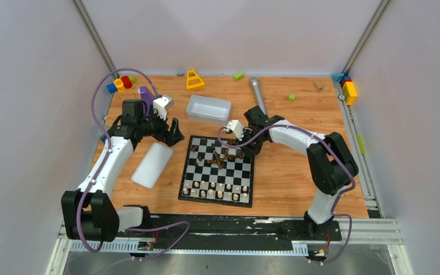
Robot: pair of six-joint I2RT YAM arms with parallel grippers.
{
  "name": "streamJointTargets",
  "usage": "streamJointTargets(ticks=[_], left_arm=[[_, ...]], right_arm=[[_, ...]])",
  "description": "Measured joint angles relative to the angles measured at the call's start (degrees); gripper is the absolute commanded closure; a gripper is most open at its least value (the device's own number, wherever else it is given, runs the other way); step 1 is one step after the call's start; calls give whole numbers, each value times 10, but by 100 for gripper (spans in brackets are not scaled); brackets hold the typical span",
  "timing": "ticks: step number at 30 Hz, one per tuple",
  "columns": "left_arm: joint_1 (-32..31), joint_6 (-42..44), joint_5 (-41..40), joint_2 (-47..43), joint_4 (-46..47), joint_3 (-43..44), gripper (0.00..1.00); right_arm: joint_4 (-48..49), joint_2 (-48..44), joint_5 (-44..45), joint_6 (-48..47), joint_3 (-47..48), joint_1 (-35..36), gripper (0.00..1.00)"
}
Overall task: Set up the chess pieces on the board
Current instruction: Pick up the chess piece from the chessboard.
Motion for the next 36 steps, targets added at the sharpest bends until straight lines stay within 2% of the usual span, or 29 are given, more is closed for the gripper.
streamJointTargets(ticks=[8,10,13,16,21,27,36], left_arm=[[0,0,0,-2,-2,0,0],[0,0,1,-3,-2,0,0],[0,0,1,-5,-2,0,0],[0,0,2,-5,-2,0,0],[0,0,2,-5,-3,0,0],[0,2,2,-6,-5,0,0],[0,2,2,-7,-7,0,0]], right_arm=[[0,0,22,4,2,0,93],[0,0,26,4,2,0,90],[0,0,29,5,2,0,80],[0,1,34,9,4,0,62],[-6,1,36,16,6,0,47],[-28,-3,16,17,31,0,45],[-64,-11,-10,7,75,17,46]])
